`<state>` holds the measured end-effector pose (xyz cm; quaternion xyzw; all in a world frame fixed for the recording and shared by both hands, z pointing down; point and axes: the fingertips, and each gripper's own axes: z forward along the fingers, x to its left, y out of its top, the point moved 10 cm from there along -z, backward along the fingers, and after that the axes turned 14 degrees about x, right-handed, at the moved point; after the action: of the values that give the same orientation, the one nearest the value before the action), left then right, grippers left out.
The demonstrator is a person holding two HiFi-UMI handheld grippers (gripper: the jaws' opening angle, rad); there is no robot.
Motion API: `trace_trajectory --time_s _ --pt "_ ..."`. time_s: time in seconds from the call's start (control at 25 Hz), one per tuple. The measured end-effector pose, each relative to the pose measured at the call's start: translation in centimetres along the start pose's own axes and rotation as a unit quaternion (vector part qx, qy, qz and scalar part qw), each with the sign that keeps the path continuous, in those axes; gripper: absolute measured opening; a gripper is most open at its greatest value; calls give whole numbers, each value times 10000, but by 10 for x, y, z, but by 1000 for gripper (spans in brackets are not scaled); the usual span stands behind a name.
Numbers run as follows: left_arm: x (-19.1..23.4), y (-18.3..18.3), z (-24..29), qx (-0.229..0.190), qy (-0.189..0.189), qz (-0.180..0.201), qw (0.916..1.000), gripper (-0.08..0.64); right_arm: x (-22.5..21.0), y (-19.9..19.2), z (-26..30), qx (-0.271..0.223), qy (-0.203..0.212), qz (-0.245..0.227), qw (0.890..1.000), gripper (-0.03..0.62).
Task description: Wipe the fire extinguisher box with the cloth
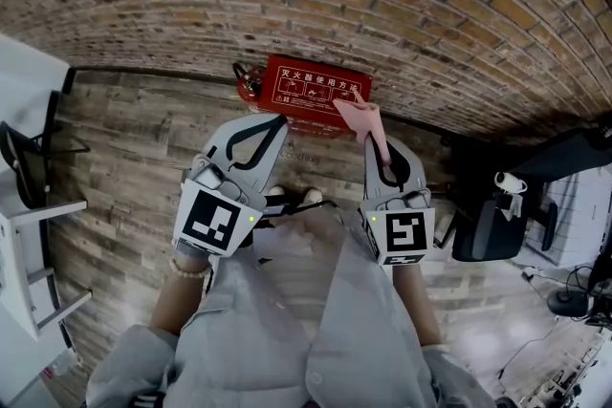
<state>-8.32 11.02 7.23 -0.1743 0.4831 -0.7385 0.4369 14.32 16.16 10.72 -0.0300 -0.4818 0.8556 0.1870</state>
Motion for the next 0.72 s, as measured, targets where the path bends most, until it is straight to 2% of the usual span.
trace_trajectory --time_s 0.72 --pt "-2 -2 6 45 -92 37 9999 -3 7 6 8 8 110 -51 9999 17"
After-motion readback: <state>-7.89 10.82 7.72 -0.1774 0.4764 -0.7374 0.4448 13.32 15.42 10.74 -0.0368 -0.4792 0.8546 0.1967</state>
